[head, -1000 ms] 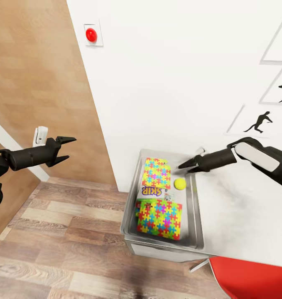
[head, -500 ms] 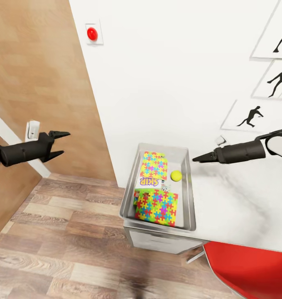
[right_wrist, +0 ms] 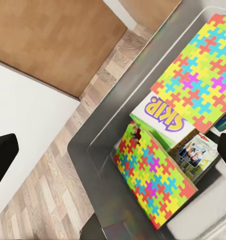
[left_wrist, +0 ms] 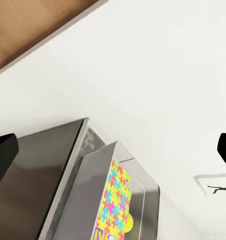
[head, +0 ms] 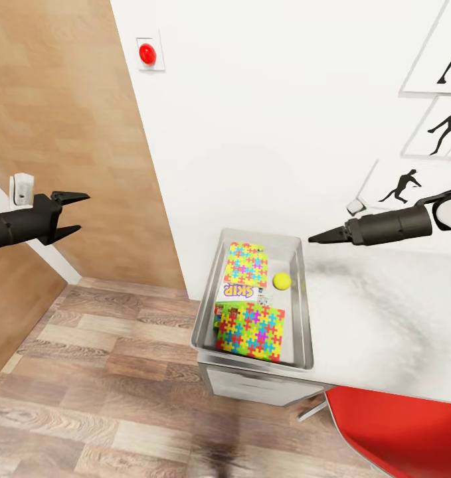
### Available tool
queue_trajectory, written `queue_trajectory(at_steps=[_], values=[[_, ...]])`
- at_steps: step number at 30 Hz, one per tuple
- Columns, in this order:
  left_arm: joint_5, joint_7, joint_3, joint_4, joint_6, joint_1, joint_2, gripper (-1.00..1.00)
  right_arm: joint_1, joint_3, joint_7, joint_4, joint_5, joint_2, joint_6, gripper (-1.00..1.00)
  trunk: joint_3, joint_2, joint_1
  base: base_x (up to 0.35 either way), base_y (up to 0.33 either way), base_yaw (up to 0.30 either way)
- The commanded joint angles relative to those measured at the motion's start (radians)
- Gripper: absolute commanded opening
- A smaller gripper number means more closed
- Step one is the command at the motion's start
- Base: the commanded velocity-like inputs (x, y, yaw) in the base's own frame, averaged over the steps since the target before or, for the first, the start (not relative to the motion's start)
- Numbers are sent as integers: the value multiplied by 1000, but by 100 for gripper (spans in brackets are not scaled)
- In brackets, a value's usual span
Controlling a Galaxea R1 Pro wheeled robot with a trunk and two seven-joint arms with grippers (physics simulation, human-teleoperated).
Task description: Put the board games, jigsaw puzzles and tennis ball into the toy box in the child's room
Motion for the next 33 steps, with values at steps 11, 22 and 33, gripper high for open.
queue_trajectory(at_steps=[11, 22, 33], values=[[10, 10, 1, 0, 2, -1, 0, 100, -3, 4, 7, 0, 4, -1, -1, 100, -2, -2, 1, 0, 0, 0], [15, 17, 4, 0, 5, -9, 7, 100, -14, 0, 8, 3, 5, -1, 5, 100, -2, -2, 1, -5, 8, -8], [17, 23, 38, 18, 12, -7, 18, 100, -29, -18, 4, 65, 15, 4, 19, 100, -2, -2, 1, -113, 193, -189]])
